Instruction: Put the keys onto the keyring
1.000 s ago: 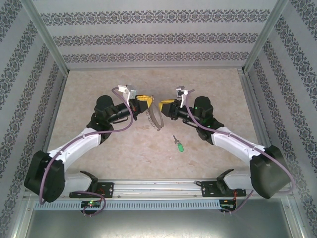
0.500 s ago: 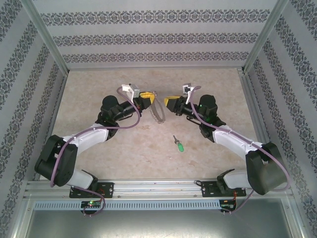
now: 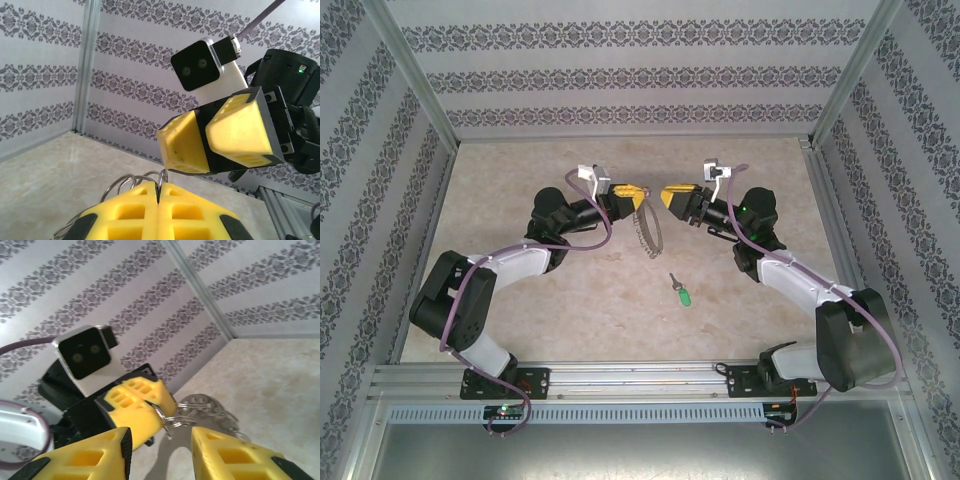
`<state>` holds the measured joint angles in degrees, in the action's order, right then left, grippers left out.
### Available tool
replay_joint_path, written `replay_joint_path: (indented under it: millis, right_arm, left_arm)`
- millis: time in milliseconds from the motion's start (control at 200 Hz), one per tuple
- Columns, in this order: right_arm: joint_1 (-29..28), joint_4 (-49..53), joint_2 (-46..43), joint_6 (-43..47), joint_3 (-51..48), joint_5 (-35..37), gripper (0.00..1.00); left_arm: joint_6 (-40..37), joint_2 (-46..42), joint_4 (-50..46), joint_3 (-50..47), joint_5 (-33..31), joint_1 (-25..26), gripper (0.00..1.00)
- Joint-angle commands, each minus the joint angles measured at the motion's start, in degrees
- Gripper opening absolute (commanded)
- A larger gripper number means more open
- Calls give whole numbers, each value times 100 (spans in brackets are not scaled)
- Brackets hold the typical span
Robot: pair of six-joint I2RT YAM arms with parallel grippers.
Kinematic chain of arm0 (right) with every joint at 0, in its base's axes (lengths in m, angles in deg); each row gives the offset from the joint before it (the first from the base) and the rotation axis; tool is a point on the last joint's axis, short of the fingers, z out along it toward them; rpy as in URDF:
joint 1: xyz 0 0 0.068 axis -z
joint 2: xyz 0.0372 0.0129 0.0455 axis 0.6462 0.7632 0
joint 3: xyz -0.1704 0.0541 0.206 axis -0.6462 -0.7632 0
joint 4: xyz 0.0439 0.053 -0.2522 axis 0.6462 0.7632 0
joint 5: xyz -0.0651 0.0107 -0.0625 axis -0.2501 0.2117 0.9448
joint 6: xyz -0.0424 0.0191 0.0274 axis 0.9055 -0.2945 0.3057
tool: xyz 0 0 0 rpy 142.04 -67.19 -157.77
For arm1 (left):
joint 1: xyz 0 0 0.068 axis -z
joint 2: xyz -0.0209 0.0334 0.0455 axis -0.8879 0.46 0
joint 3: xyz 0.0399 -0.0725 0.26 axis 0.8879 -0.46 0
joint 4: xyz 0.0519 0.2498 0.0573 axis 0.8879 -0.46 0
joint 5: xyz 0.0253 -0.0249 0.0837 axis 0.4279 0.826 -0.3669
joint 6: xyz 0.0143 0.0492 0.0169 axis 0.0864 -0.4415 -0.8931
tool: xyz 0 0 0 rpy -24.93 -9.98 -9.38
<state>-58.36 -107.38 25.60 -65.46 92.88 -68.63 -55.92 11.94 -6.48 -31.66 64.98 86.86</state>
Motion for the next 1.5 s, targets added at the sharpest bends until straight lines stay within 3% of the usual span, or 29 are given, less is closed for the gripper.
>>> replay_joint_path:
  millis: [0, 415, 919, 1494]
  right_arm:
    - [2, -693, 109, -407, -32, -409, 38]
    - [-295, -713, 220, -503, 28, -420, 42]
    - [-308, -568, 193, -562, 570, -488, 39]
    - [-174, -456, -238, -384, -231, -312, 35]
  left_arm:
    - [256, -10, 620, 231, 326, -32, 0]
    - [528, 173, 798, 426, 484, -60, 0]
    - [712, 236, 883, 345, 513, -61, 0]
    - [665, 16, 549, 338, 647, -61, 0]
